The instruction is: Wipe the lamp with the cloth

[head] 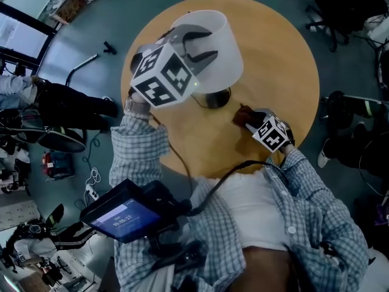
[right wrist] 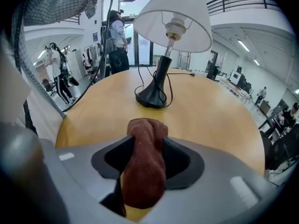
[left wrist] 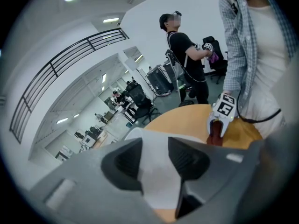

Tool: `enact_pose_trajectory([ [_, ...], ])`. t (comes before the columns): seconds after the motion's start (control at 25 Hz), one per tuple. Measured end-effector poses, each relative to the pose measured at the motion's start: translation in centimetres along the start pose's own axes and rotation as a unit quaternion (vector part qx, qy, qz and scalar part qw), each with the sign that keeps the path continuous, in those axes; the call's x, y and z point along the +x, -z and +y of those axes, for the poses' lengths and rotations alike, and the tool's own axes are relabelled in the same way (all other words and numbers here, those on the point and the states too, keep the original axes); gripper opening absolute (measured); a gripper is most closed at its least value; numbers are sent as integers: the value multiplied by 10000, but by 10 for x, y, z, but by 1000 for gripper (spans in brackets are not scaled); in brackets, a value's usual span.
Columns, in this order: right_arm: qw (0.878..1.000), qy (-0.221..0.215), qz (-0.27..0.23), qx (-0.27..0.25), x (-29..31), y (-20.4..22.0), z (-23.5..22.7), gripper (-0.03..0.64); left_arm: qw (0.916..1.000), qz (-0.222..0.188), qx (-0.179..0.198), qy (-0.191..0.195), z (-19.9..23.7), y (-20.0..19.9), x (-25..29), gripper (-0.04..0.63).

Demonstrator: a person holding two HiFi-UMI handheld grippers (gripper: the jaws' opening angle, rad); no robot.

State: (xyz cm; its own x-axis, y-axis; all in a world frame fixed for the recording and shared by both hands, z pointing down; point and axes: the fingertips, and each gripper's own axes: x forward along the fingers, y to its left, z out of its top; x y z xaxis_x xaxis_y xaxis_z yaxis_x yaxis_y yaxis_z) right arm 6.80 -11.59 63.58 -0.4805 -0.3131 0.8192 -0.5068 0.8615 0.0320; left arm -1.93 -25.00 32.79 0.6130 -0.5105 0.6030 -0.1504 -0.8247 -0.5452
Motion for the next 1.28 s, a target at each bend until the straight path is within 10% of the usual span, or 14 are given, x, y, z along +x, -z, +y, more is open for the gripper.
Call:
enact_pose_trajectory([
  [0.56,9819,-383,-861,-1641,11,-143,57,229,9998,-95,-162,-44,21,4,5,178],
  [1.28,9646,550,1122,-2321,129,-160,65,125,9996,-274,-28,-6,17,2,3,178],
])
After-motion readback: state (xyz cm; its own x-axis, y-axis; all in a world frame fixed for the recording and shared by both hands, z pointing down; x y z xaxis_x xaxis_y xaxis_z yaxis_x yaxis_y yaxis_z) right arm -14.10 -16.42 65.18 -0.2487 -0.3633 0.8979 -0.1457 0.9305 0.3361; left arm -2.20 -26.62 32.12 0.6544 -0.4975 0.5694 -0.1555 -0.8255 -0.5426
